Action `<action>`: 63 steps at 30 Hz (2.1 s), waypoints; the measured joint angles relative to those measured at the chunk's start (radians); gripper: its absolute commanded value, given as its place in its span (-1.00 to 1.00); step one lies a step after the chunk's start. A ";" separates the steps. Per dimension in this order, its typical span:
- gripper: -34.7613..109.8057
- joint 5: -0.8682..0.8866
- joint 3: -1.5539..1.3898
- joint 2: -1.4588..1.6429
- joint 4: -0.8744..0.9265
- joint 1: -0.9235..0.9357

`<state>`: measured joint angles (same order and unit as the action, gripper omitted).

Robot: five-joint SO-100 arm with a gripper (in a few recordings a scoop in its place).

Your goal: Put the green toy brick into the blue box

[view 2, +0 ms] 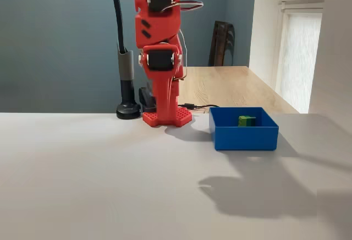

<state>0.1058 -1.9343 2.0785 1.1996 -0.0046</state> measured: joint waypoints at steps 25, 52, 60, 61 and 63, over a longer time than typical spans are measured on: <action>-0.52 -0.146 -1.135 1.164 -0.184 -0.002; -0.52 -0.146 -1.137 1.197 -0.190 -0.002; -0.52 -0.146 -1.137 1.197 -0.190 -0.002; -0.52 -0.146 -1.137 1.197 -0.190 -0.002; -0.52 -0.146 -1.137 1.197 -0.190 -0.002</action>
<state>-0.0399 -3.0710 3.2750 1.0094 -0.0061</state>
